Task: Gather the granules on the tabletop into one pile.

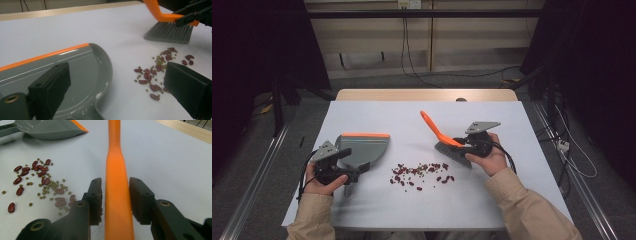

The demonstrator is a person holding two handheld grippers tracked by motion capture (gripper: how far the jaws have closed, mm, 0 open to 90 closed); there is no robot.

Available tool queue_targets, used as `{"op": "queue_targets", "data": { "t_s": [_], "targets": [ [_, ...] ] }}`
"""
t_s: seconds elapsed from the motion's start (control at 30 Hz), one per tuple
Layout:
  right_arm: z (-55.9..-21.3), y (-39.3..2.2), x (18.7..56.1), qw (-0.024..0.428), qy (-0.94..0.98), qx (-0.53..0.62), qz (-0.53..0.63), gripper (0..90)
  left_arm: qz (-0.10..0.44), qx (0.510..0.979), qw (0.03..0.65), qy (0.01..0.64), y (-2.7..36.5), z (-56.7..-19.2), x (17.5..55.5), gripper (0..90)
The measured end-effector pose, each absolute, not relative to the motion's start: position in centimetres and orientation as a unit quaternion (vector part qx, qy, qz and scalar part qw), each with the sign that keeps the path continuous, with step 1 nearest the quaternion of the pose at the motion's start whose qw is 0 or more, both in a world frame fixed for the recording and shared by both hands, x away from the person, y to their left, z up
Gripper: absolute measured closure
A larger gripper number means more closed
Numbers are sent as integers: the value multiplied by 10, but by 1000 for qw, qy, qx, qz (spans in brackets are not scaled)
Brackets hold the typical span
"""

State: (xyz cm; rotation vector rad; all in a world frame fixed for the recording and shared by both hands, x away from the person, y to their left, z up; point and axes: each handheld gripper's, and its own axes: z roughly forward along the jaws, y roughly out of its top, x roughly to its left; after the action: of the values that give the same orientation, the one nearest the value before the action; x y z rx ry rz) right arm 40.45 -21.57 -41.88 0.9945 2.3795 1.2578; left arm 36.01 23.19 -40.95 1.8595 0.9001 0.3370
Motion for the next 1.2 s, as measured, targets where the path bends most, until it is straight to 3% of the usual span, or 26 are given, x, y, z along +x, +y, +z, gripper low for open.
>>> {"op": "queue_targets", "data": {
  "t_s": [0.1,0.27,0.47,0.8,1.2],
  "targets": [
    [-412,-209,408,142,828,349,414,604,139,768,502,372,232,-408,359,73],
    [-404,-201,411,155,845,363,360,686,140,767,505,370,233,-407,359,73],
    [-405,-202,411,151,849,386,328,698,142,767,506,369,232,-406,359,72],
    [-400,-201,409,130,806,422,393,707,145,766,506,369,233,-404,358,73],
    [-387,-153,391,84,777,404,476,707,147,764,507,372,235,-405,358,73]
  ]
}}
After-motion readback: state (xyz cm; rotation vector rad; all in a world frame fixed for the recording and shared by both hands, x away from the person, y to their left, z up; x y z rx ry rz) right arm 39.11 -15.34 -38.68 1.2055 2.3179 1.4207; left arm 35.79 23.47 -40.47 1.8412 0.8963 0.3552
